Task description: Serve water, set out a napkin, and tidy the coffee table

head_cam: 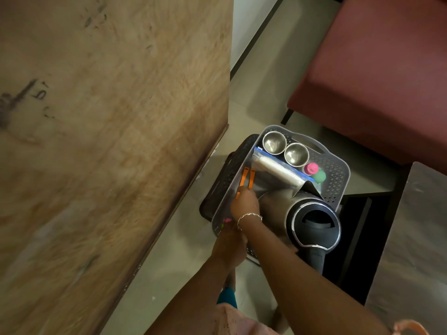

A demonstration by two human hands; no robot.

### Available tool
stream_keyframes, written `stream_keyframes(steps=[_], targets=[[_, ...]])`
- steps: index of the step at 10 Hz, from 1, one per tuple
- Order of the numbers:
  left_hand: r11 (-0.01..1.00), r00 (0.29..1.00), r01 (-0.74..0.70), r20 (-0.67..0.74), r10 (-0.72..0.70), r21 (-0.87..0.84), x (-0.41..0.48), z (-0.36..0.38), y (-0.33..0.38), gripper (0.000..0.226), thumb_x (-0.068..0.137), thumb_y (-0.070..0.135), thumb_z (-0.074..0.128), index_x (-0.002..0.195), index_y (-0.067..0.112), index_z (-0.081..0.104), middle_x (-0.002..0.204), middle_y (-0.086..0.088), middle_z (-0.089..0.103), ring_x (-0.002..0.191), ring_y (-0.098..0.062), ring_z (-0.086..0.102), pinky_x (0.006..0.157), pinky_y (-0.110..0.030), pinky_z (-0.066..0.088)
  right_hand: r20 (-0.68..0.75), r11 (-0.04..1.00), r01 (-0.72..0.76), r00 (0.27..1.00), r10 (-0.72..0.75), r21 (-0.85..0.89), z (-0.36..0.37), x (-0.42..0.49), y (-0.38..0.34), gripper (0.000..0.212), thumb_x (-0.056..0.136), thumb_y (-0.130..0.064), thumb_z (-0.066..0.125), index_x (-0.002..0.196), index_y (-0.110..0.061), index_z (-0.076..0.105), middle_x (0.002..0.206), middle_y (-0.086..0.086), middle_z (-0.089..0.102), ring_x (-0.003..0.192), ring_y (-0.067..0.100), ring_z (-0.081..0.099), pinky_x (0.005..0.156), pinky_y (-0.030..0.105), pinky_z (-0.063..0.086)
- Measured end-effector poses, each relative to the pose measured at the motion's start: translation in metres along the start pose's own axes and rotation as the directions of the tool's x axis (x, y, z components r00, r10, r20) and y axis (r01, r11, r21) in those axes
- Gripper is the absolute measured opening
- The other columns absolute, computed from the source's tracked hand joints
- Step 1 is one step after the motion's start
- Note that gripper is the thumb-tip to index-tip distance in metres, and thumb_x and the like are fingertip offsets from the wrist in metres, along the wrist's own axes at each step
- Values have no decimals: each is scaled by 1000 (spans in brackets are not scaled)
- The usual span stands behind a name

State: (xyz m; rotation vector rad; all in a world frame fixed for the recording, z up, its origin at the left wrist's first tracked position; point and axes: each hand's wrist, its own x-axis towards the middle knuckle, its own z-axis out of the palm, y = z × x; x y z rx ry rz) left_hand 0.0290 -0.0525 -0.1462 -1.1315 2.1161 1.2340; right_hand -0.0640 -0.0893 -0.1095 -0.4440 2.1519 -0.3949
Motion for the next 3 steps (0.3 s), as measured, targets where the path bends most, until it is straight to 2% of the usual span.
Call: stream_keyframes(steps=[1, 2, 3], targets=[[980, 993, -104, -35, 112, 170, -11, -2, -7, 43, 93, 16, 48, 134, 8, 40, 142, -11, 43, 131, -28, 42, 106, -37, 41, -50, 970, 237, 970, -239, -48, -26, -41, -7, 43, 84, 4, 42, 126, -5, 45, 139, 17, 35, 117, 39, 45, 96, 40, 40], [927, 970, -190, -81, 227, 324, -20, -9, -17, 54, 89, 17, 55, 138, 12, 34, 148, -7, 34, 143, -26, 23, 111, -32, 34, -164, 915, 398, 900, -404, -70, -57, -61, -10, 50, 81, 7, 43, 129, -7, 45, 137, 14, 37, 118, 35, 44, 93, 38, 41], [883, 891, -266, -252, 378, 387, -33, -21, -23, 53, 82, 13, 61, 132, 6, 45, 141, -15, 45, 142, -27, 15, 108, -39, 40, -381, 860, 495, 777, -501, -123, -107, -83, -5, 47, 80, 9, 45, 125, -2, 49, 131, 18, 45, 116, 35, 47, 91, 38, 42]])
